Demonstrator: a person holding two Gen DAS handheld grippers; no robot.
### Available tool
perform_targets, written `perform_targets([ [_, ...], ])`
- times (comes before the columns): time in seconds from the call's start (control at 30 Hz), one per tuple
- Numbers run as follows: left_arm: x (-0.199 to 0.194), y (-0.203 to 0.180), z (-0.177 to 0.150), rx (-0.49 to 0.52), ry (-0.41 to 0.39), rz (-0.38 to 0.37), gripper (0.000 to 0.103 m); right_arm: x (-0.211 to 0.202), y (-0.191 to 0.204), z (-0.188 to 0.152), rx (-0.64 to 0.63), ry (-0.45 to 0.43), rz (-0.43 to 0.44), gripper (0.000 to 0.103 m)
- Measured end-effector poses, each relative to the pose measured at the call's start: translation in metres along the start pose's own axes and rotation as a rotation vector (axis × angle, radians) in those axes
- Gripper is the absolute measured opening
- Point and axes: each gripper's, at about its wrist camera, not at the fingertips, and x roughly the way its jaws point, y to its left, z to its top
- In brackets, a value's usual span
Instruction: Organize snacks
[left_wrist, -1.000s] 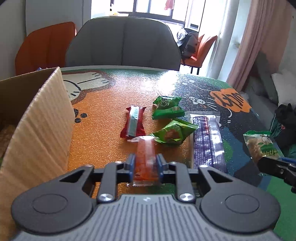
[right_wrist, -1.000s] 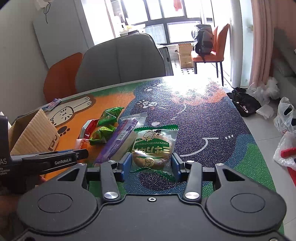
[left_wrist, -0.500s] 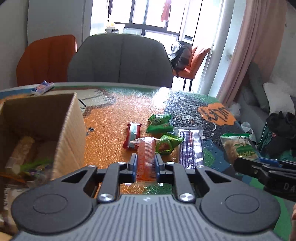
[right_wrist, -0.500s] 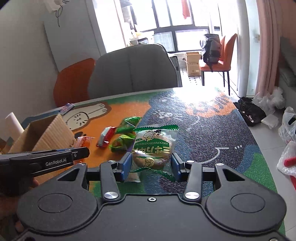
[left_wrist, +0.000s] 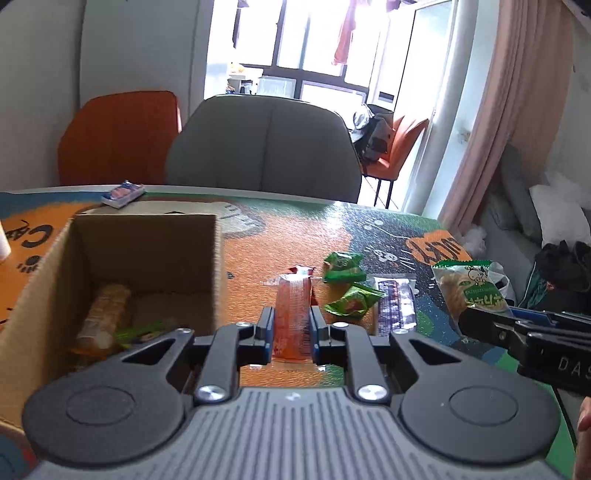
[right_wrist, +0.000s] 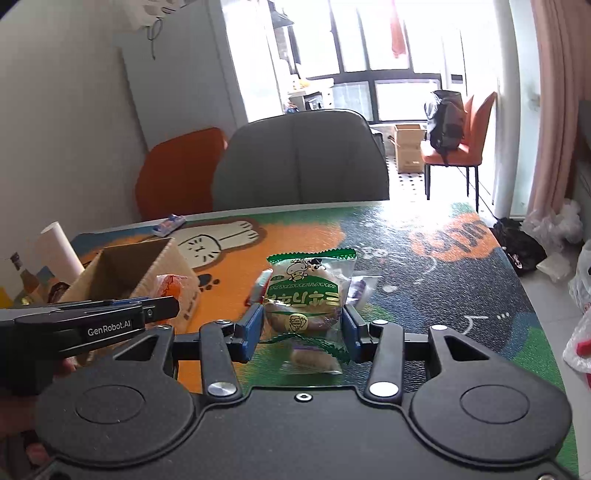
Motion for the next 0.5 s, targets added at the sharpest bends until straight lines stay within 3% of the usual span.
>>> perform_targets([
  [0.5, -0.030, 0.035, 0.008, -0.041, -0.050, 0.023, 0.010, -0.002, 0.037, 0.006, -0.053, -0.011, 0.041, 0.043],
])
